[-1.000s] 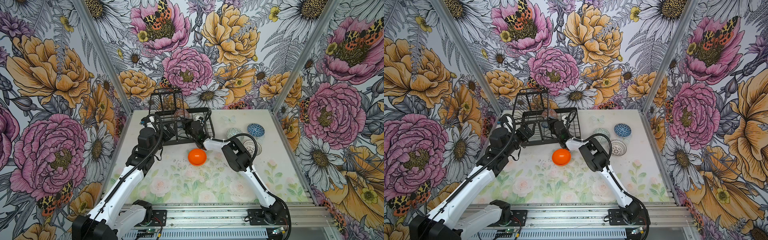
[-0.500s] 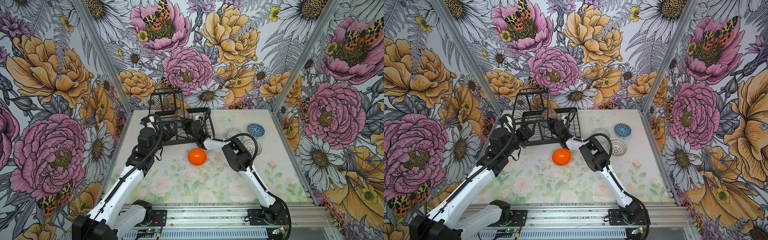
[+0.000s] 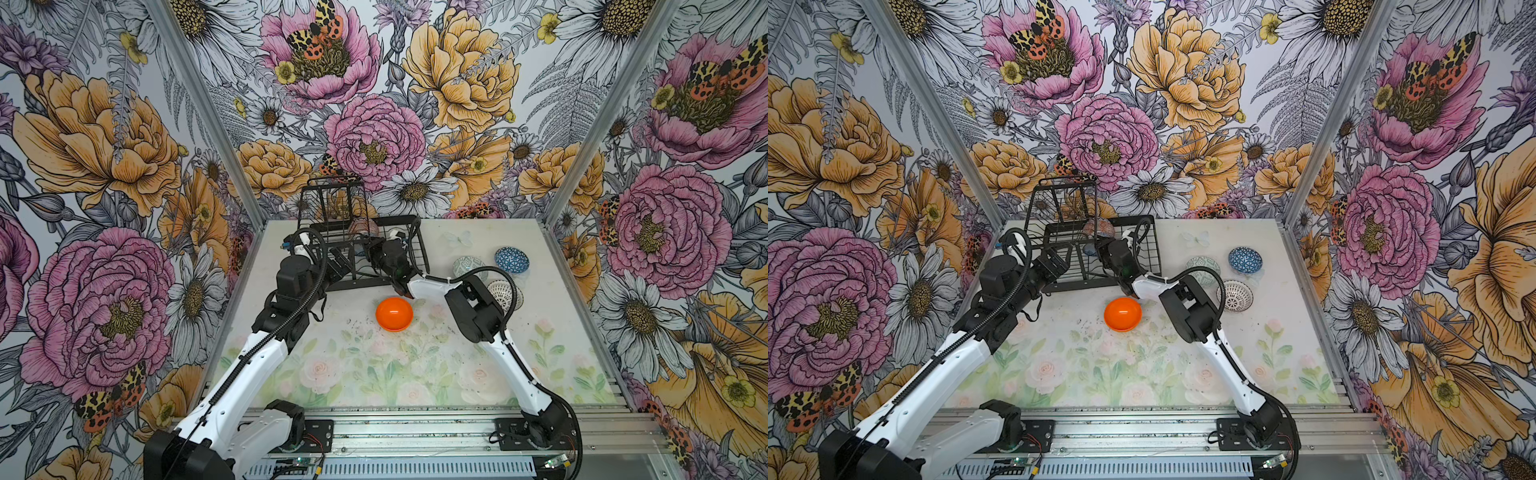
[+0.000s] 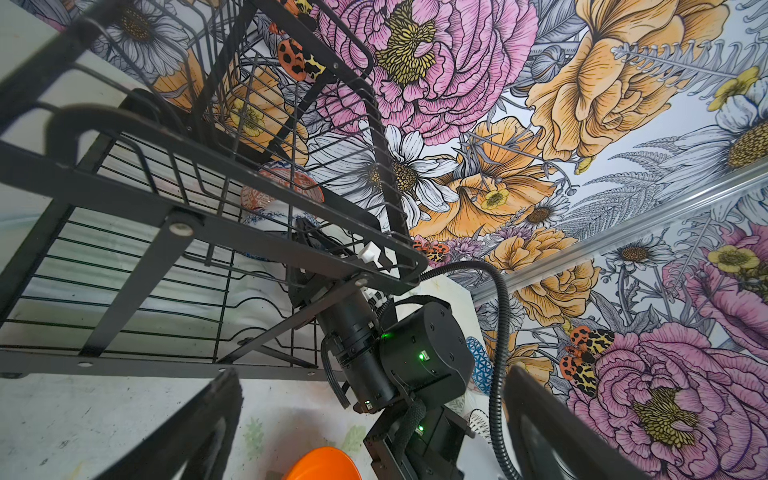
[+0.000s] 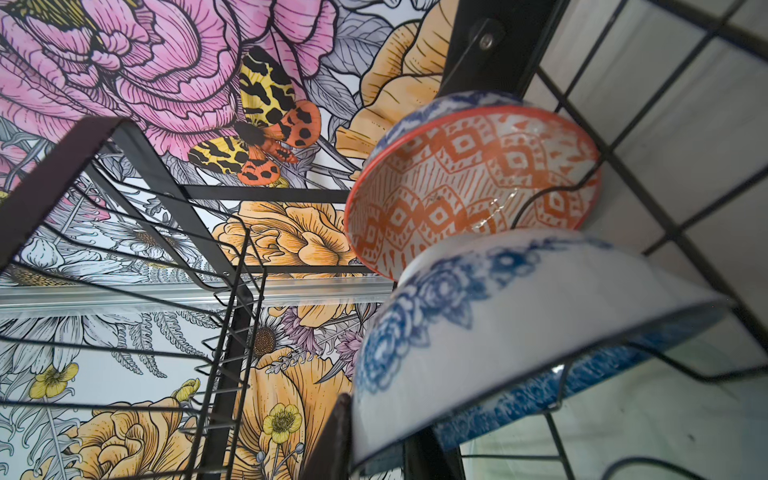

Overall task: Load bowls into a dish rack
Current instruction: Place the bowl in the dish rack.

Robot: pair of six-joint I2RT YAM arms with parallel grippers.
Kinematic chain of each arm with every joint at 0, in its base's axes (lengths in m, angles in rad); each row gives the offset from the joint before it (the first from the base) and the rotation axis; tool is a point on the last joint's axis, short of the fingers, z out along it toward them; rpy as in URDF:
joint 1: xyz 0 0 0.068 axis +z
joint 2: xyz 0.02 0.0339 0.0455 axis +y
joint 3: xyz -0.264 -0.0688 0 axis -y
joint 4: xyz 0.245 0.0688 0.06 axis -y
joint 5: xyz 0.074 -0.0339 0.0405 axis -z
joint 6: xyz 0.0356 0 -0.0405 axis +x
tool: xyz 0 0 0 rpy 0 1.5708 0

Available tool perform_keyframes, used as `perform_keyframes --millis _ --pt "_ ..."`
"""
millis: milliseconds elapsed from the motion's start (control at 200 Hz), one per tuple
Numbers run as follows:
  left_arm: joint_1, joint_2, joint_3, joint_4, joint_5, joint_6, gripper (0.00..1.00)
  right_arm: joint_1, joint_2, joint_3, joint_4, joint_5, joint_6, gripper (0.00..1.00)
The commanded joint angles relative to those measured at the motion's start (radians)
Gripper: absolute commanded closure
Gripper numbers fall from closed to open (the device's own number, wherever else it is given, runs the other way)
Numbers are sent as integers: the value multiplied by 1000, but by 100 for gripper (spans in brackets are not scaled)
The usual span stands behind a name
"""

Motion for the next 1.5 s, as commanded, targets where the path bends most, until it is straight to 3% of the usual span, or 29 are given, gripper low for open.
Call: perform_keyframes --millis 0,1491 --pt "-9 -17 -7 10 -1 -6 1 0 -54 2 -55 -27 -38 77" --pt "-11 -21 -12 9 -6 -9 1 -36 -124 -31 -46 -99 -106 66"
